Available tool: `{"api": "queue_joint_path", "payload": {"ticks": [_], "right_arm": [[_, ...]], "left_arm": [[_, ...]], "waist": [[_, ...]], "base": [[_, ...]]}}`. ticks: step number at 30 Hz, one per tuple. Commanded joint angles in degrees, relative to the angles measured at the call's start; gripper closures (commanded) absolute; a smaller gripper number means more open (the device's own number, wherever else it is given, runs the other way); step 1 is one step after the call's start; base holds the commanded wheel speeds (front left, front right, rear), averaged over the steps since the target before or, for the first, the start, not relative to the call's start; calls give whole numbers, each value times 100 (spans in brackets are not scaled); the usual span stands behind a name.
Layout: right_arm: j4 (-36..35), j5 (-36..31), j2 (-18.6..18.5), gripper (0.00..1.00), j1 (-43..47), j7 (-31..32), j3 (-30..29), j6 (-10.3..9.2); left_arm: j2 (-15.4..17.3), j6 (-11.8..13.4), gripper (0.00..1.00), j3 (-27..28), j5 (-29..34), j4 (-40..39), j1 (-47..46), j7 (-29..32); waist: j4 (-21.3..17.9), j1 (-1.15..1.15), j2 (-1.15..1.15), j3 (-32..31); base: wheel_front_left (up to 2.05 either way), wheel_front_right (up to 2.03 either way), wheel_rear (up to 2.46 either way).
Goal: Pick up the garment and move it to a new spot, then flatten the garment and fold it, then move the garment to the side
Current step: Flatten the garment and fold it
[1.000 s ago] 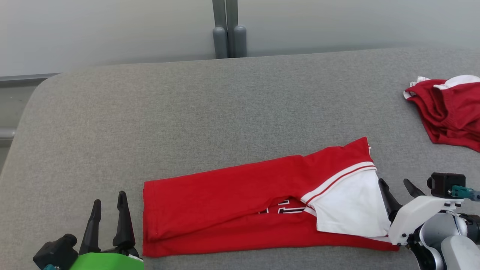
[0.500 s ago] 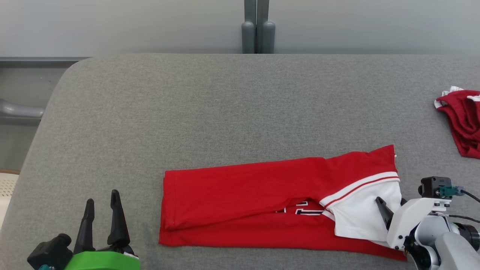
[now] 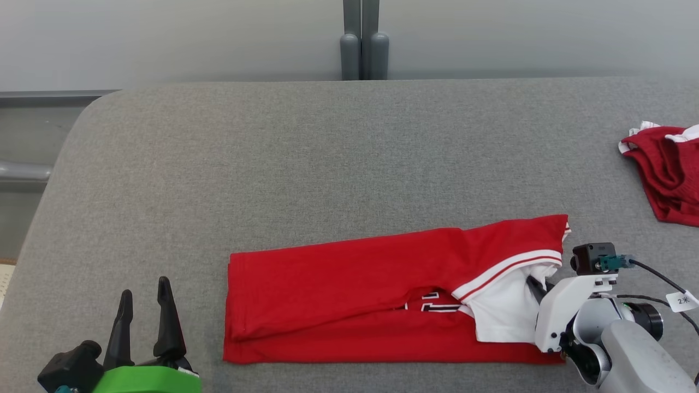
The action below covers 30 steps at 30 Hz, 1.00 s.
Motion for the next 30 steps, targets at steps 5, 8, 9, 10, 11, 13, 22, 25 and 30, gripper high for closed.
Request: {"api": "queue_joint_path", "payload": {"ticks": [5, 8, 9, 10, 11, 13, 22, 25, 30], "right_arm": [[78, 59, -233, 100, -153, -244, -61, -14], [-22, 84, -424, 100, -119, -338, -162, -14], [-65, 96, -470, 100, -92, -359, -193, -13], [-128, 101, -539, 100, -55, -380, -245, -13], [-188, 104, -587, 100, -24, -390, -278, -13], [-372, 127, -669, 100, 44, -390, -338, -13], [-1796, 433, -674, 100, 486, -102, -92, -11], [-2241, 486, -585, 100, 617, 27, 118, -9], [-2812, 564, -380, 100, 720, 238, 629, -8]], "left_arm": [[-5, -27, 0, 35, 55, -18, 13, -16], [-10, -43, 0, 17, 54, 4, 21, -16], [-12, -48, 0, 8, 60, 11, 25, -16], [-15, -53, 0, -13, 72, 17, 22, -16], [-17, -50, 0, -21, 78, 16, 17, -16], [-19, -57, 0, -45, 87, 19, 15, -17], [-22, -98, 0, -122, 103, 140, -17, -16], [-24, -108, 0, -141, 111, 174, -18, -16], [-29, -137, 0, -212, 115, 239, -43, -16]], "waist": [[-232, 0, 0, 7], [-380, 0, 0, 11], [-425, 0, 0, 11], [-477, 0, 0, 13], [-521, 0, 0, 16], [-614, 0, 0, 13], [-903, 0, 0, -49], [-917, 0, 0, -88], [-837, 0, 0, -145]], "base": [[0, 0, 0], [0, 0, 0], [0, 0, 0], [0, 0, 0], [0, 0, 0], [0, 0, 0], [0, 0, 0], [0, 0, 0], [0, 0, 0]]}}
